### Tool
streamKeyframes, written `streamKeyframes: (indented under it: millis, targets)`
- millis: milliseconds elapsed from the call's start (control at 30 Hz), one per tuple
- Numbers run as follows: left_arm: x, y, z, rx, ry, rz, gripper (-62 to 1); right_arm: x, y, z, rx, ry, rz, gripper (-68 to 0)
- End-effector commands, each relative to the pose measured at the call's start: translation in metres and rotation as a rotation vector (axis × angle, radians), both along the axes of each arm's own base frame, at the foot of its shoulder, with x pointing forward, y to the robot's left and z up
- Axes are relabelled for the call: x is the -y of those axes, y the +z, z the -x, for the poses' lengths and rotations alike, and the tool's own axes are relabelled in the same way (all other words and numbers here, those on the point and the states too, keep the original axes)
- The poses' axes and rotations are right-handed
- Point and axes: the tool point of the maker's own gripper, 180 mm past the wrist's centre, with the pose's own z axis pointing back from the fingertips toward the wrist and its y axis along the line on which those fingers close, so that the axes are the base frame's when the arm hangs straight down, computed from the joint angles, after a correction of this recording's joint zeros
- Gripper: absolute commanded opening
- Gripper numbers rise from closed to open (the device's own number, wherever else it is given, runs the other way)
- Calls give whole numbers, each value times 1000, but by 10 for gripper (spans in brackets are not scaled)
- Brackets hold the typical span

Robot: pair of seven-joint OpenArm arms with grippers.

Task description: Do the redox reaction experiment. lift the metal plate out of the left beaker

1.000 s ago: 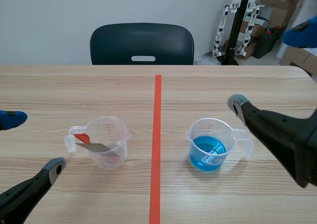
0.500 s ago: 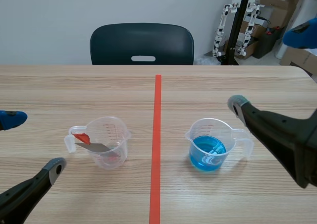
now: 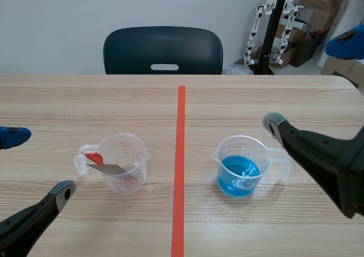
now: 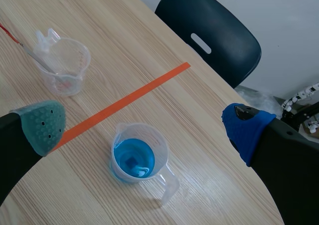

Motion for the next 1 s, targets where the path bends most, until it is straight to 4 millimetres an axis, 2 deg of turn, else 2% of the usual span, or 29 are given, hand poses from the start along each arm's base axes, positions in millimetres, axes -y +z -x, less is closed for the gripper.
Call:
streamKeyframes:
  millis: [0, 267, 500, 700, 867, 967]
  targets:
    - [3, 9, -2, 26, 1, 25, 14, 0, 6, -2, 28, 3, -4, 4]
    - [3, 6, 2, 11, 3, 32, 14, 0, 6, -2, 30, 2, 1, 4]
    - [3, 5, 10, -3, 2, 47, 14, 9, 2, -12, 54, -5, 38, 4]
    - [5, 10, 21, 14, -1, 110, 14, -2, -13, -10, 24, 109, 71, 4]
    - [2, -9, 31, -31, 21, 135, 14, -8, -15, -22, 59, 151, 83, 4]
    - [-9, -18, 36, -22, 89, 165, 14, -12, -18, -29, 63, 164, 75, 4]
